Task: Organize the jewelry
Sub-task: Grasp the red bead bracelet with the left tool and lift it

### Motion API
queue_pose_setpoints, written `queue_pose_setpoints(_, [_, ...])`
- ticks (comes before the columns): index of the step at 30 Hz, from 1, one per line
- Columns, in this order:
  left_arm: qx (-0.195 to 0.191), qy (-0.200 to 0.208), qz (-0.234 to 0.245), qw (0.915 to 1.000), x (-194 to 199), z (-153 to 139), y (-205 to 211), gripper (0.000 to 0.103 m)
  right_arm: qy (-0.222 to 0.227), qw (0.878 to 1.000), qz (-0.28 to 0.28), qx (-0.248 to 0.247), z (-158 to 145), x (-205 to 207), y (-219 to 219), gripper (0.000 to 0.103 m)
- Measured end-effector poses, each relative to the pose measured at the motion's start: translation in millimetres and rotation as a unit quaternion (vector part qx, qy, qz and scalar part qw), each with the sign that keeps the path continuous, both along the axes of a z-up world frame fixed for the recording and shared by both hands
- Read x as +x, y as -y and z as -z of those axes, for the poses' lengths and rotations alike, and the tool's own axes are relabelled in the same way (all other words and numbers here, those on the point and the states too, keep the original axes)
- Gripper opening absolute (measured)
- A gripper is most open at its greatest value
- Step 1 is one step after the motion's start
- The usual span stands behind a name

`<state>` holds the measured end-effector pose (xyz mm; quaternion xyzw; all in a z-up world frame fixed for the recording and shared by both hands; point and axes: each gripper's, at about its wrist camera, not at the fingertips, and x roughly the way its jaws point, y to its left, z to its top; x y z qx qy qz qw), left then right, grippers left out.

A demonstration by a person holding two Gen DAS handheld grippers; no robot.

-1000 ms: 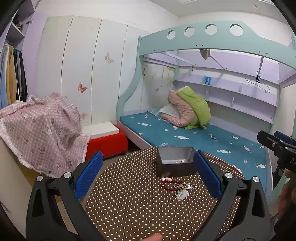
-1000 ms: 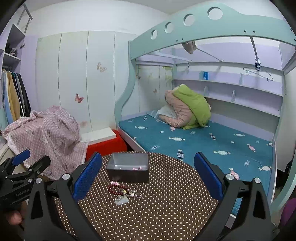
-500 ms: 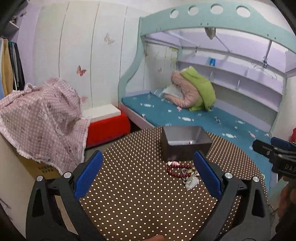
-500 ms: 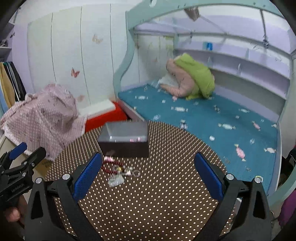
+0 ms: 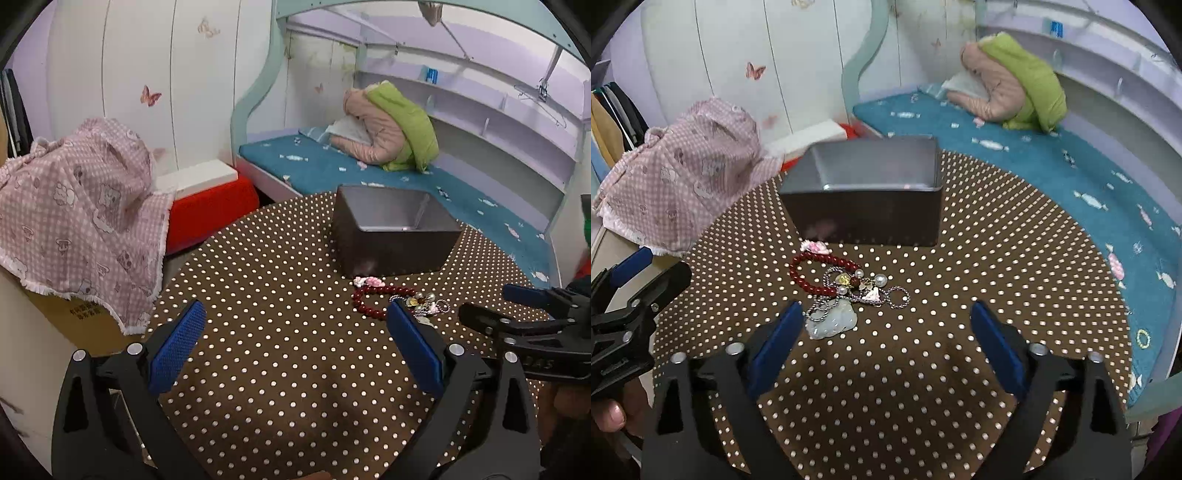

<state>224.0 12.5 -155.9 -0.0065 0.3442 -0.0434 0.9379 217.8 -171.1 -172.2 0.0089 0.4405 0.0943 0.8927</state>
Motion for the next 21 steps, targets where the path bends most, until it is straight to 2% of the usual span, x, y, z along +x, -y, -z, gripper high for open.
queue_pose_setpoints(6, [-0.005, -0.04, 0.027, 0.9988, 43, 20, 18, 0.098, -0.017, 1.0, 0.012, 0.005, 11, 11, 7, 0.082])
queue_pose_setpoints(13, [0.02, -0.107, 0.043, 0.9931, 85, 54, 37, 0.096, -0.028, 0.999, 0.017, 0.013, 18, 18, 15, 0.082])
queue_pose_setpoints(14, [0.025, -0.116, 0.044, 0.9919, 90, 59, 40, 0.086, -0.03, 0.999, 0.017, 0.015, 19, 19, 16, 0.082])
queue_pose_setpoints(15, [0.027, -0.125, 0.045, 0.9907, 93, 62, 41, 0.071, -0.031, 0.999, 0.017, 0.017, 20, 21, 17, 0.082])
queue_pose_setpoints(17, [0.041, -0.128, 0.047, 0.9898, 96, 65, 45, 0.07, -0.032, 0.999, 0.016, 0.02, 21, 23, 18, 0.082])
queue_pose_setpoints(19, [0.042, -0.128, 0.054, 0.9895, 97, 63, 50, 0.063, -0.03, 0.999, 0.015, 0.023, 20, 25, 20, 0.082])
queue_pose_setpoints(20, [0.04, -0.128, 0.062, 0.989, 96, 61, 52, 0.053, -0.03, 0.999, 0.014, 0.025, 19, 26, 21, 0.082])
queue_pose_setpoints(21, [0.038, -0.128, 0.068, 0.9887, 95, 60, 55, 0.038, -0.029, 0.999, 0.014, 0.027, 19, 27, 22, 0.082])
